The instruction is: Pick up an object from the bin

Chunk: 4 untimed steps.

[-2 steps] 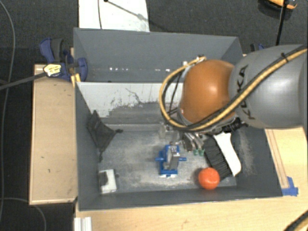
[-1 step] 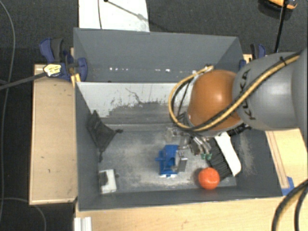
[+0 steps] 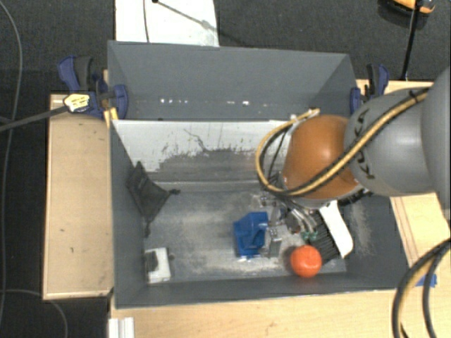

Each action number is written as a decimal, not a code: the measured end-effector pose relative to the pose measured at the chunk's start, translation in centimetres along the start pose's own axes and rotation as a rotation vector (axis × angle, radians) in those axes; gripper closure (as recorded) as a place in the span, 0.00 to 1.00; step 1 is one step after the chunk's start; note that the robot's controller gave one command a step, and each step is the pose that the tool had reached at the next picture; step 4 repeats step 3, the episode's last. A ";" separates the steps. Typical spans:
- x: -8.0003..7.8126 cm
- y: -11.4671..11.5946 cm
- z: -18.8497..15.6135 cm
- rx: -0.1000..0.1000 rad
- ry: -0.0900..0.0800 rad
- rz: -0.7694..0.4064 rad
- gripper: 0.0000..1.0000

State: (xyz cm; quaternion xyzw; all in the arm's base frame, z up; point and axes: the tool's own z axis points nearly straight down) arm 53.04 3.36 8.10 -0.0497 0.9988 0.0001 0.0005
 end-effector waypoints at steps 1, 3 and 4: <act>-1.7 1.5 -0.1 -0.001 -0.008 -0.050 1.00; -2.7 2.1 -16.8 -0.001 -0.017 -0.088 1.00; -2.7 2.1 -16.8 -0.001 -0.017 -0.088 1.00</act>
Offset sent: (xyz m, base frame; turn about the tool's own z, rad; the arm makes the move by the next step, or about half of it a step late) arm 0.0000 0.0000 0.0000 0.0000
